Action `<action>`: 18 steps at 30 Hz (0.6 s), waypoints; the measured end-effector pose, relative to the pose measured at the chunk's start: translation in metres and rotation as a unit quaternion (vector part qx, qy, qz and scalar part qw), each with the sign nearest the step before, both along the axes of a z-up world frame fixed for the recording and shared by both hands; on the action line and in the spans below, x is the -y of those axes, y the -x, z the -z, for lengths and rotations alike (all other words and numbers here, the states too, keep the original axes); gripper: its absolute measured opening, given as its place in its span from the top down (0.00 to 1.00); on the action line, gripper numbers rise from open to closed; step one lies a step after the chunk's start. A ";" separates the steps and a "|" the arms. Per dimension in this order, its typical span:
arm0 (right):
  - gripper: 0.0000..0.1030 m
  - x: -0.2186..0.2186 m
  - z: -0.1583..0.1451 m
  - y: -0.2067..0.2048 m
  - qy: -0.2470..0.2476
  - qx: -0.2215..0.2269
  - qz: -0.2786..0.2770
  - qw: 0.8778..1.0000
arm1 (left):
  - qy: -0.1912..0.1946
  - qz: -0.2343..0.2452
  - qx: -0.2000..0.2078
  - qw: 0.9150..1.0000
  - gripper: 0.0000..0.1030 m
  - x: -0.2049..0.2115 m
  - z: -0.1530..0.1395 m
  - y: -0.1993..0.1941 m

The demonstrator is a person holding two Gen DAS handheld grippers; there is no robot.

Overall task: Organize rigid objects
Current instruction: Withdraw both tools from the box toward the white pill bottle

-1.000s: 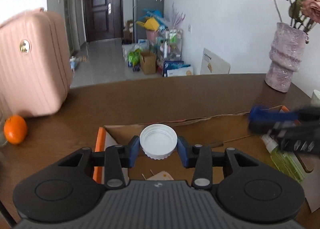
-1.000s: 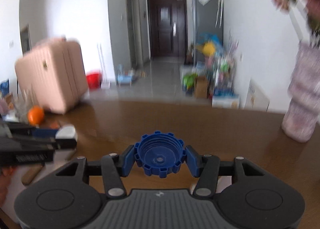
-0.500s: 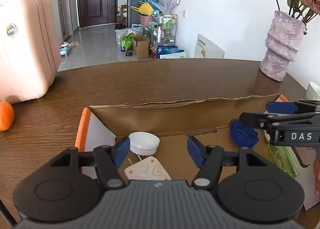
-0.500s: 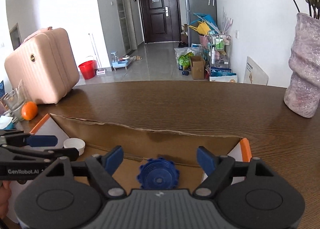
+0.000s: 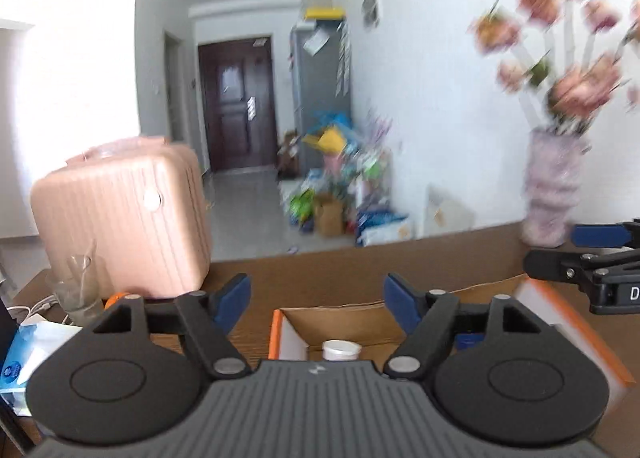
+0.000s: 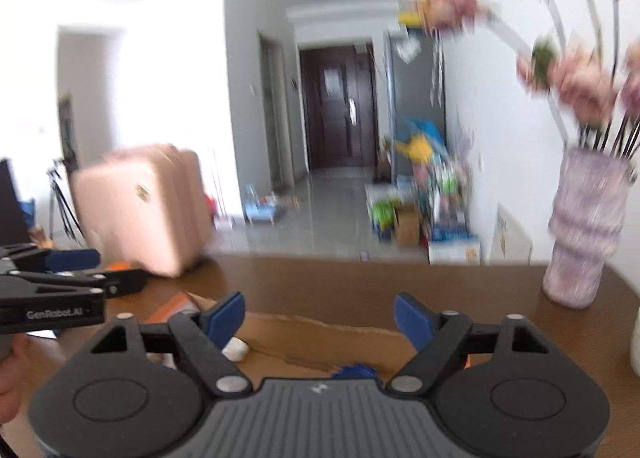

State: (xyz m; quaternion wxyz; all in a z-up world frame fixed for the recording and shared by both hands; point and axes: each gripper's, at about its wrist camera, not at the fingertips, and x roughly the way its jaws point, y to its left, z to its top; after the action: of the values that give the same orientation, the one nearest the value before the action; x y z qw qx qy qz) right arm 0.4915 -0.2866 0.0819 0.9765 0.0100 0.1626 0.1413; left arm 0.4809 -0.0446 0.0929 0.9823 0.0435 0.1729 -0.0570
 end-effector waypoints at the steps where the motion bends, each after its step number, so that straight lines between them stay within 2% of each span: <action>1: 0.16 0.000 -0.002 0.018 0.001 0.026 0.000 1.000 | 0.000 0.000 0.008 1.000 0.24 -0.002 -0.004 0.015; 5: 0.16 -0.008 -0.004 0.069 0.024 0.045 0.012 0.999 | -0.010 -0.038 0.033 0.999 0.24 -0.004 -0.011 0.071; 8: 0.16 -0.012 -0.002 0.105 0.028 0.038 0.003 0.999 | 0.008 -0.034 0.043 0.998 0.24 -0.006 -0.012 0.113; 12: 0.16 -0.017 0.001 0.155 0.045 0.038 0.002 0.998 | 0.015 -0.034 0.043 0.998 0.24 -0.016 -0.008 0.166; 18: 0.16 -0.010 0.022 0.230 0.027 0.018 0.001 0.999 | 0.026 -0.035 0.024 0.999 0.23 -0.023 0.016 0.226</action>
State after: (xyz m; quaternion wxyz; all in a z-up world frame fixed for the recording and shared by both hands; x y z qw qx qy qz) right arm 0.2616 -0.2762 0.0600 0.9793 -0.0183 0.1491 0.1360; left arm 0.2545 -0.0216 0.0768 0.9884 0.0130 0.1491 -0.0265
